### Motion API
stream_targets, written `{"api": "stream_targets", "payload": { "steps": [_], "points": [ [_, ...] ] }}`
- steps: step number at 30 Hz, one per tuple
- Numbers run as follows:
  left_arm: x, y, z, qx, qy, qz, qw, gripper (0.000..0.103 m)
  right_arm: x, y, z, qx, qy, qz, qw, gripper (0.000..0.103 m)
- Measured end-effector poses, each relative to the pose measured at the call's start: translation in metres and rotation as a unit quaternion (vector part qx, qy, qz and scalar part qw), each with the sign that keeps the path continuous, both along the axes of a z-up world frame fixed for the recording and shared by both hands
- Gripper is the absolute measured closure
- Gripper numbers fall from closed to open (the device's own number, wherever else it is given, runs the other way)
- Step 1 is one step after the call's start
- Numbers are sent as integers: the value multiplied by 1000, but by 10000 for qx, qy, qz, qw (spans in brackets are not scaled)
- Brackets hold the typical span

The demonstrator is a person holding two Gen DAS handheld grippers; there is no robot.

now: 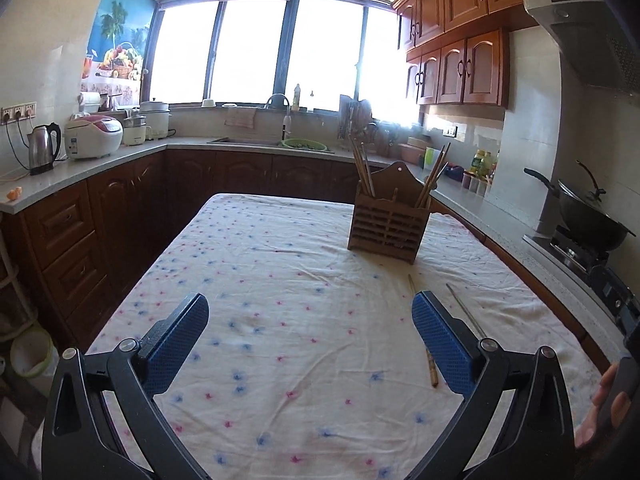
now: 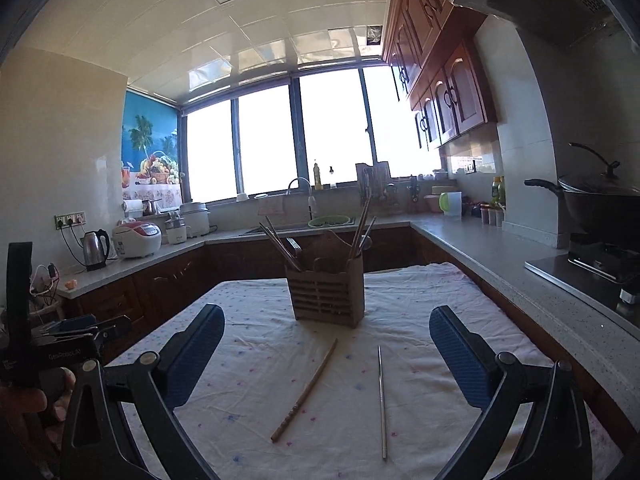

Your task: Organize utensils

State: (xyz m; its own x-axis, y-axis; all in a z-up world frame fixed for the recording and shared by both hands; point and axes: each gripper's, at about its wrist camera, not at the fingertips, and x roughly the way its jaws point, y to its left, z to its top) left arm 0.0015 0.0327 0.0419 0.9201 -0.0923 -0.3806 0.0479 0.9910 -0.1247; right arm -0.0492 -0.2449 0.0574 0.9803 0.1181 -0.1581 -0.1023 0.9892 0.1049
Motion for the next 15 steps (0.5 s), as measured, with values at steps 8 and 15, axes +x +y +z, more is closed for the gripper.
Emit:
{"api": "stream_targets", "payload": {
  "steps": [8,15],
  "points": [
    [-21,-17,-40,555,-26,151,9983,0,-6,3,-44,-322,348,-96,9988,0],
    [-20,-16,-51,532,173,186,9983,0,-17,-2,-60,-473,405,-214,9978,0]
  ]
}}
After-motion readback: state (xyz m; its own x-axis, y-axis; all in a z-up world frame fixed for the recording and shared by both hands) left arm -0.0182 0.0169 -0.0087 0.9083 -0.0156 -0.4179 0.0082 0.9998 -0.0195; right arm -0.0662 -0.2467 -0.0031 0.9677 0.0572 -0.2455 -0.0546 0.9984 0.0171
